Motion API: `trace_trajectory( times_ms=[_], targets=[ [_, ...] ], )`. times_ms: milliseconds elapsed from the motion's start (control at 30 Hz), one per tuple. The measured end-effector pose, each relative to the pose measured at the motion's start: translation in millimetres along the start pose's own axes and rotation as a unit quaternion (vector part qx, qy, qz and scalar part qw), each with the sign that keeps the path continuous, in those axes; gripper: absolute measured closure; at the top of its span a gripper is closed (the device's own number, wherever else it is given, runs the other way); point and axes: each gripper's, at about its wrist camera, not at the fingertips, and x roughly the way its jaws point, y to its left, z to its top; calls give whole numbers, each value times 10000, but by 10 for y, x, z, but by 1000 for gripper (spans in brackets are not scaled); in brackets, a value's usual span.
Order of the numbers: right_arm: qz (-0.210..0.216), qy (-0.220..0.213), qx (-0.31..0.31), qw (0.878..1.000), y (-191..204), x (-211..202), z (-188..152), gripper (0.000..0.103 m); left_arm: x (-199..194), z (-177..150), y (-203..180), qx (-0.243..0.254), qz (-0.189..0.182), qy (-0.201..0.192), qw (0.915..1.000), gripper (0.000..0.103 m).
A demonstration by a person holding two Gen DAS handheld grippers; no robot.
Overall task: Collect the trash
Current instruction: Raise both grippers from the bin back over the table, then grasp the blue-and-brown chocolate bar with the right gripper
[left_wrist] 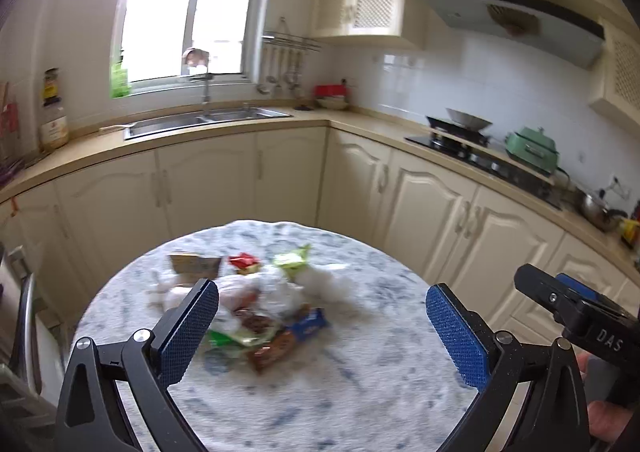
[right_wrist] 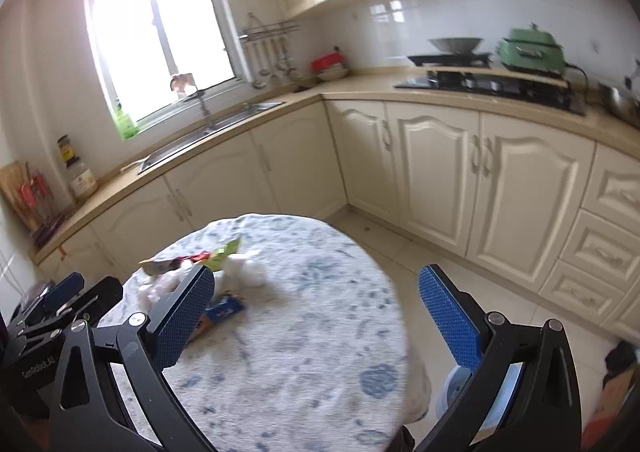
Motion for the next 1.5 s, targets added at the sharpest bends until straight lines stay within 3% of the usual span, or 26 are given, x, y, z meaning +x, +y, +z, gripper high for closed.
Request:
trace_trajectory(
  times_ms=[400,667,933,1033,1100,1167,1333,1500],
  targets=[
    [409,135,-869,9953,925,165,-203,0,-596,-146,522,-344,808,-187,9960,1],
    [507,804,-1070,9897,1097,694,-479,0,-435,-329,691,-468,1003,230,9936,1],
    [555,1747,-870,9792,1164,1463,-832,1,30,-337,847,-645,975,680,9908,1],
    [593,1948,-666,9768,1182,1642,-895,7,213,-402,895,-606,961,781,9904,1],
    [612,2058,-530,9752,1211,1748,-904,15,354,-451,924,-650,951,853,9897,1],
    [527,2193,-465,9731,1245,1889,-925,32,442,-457,958,-716,913,903,9891,1],
    [448,2213,-437,9732,1292,1958,-939,49,606,-437,984,-643,879,963,9894,1],
    [377,2244,-477,9726,1375,1956,-943,52,767,-462,1005,-662,848,1013,9890,1]
  ],
)
